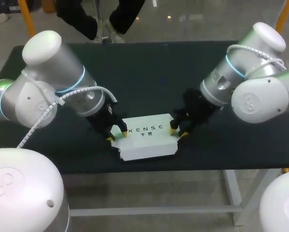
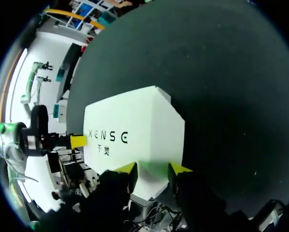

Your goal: Assemble the packaging by folding the flat box into shape, placing the metal phone stand inside, and closing the box properly

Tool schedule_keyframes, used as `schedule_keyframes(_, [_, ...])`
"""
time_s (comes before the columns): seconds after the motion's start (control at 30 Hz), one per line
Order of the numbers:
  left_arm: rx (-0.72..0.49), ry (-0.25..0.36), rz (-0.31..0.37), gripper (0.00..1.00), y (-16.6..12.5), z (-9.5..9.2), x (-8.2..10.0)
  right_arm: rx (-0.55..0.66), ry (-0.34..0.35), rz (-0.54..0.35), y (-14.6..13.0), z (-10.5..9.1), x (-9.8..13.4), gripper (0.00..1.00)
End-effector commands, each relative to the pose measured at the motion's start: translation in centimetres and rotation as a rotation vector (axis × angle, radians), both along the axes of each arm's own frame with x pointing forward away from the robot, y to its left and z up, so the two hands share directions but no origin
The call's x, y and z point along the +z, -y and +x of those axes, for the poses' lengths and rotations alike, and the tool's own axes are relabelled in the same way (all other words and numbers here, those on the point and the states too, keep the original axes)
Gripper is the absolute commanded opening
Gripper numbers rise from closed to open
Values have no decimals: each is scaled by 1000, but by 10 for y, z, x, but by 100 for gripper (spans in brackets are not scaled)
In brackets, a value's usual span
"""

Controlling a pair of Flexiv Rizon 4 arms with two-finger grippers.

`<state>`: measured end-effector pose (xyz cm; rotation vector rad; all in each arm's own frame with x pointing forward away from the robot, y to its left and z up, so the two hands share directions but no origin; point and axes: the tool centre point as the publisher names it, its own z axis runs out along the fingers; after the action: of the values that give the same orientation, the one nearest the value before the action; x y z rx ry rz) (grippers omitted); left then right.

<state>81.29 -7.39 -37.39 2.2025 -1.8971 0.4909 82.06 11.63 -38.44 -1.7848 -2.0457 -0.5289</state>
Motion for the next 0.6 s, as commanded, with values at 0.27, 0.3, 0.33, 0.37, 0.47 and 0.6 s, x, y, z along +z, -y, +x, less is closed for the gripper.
schedule_keyframes(0.27, [-11, 35, -52, 49, -3, -3, -7, 2, 17, 26, -3, -1, -6, 46])
schedule_keyframes(0.3, [-12, 35, -54, 49, -3, -3, -7, 2, 19, 30, -3, -1, -6, 46])
schedule_keyframes(0.33, [-13, 36, -56, 49, -3, -3, -7, 2, 20, 32, -3, -2, -6, 46])
schedule_keyframes(0.37, [-13, 37, -59, 49, -3, -3, -7, 2, 21, 35, -4, -2, -7, 46])
schedule_keyframes(0.47, [-16, 41, -65, 49, -2, -3, -8, -3, 24, 51, -5, -3, -9, 46])
schedule_keyframes(0.6, [-21, 46, -74, 49, -1, -4, -9, -9, 33, 74, -6, -3, -10, 45])
